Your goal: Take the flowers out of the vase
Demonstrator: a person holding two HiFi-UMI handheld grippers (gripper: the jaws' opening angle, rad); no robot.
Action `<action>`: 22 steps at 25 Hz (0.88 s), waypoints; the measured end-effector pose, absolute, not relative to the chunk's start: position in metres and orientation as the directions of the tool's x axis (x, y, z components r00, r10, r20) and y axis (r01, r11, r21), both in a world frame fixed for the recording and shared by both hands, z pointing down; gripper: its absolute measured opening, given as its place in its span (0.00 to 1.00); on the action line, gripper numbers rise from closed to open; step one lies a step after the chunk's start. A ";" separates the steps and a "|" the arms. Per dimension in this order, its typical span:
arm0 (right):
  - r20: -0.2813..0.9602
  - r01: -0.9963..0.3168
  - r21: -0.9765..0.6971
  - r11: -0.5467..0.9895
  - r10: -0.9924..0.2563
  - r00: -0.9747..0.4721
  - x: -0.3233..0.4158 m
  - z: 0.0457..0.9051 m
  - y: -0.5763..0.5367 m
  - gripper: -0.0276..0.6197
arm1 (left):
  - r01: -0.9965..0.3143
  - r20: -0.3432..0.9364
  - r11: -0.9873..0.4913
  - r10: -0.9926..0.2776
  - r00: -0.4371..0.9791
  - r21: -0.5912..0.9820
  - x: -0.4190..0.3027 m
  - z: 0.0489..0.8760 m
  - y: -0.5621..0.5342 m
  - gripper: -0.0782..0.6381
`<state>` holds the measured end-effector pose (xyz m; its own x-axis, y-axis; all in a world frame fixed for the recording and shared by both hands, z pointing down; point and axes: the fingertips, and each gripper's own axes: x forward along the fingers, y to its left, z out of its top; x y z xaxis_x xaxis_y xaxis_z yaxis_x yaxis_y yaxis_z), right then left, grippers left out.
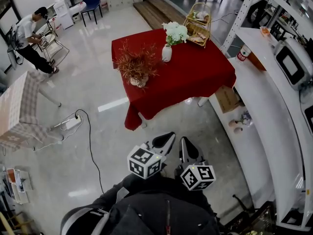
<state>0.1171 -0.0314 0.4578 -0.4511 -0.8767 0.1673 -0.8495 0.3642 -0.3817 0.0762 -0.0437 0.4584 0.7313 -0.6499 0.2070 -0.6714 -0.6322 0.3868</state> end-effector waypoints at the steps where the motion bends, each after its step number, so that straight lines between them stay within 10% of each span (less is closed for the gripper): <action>1: 0.164 -0.848 -0.382 0.367 -0.876 -0.453 0.116 0.457 -0.031 0.06 | -0.674 0.211 -0.630 -0.651 0.729 0.387 0.075 0.459 -0.043 0.12; 22: 0.187 -0.847 -0.413 0.334 -0.879 -0.438 0.124 0.472 -0.072 0.06 | -0.661 0.231 -0.638 -0.627 0.744 0.396 0.091 0.468 -0.090 0.12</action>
<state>0.1243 -0.0724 0.4720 -0.4382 -0.8793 0.1868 -0.8470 0.3343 -0.4132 0.0908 -0.0905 0.4685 0.7437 -0.6275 0.2305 -0.6607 -0.6378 0.3958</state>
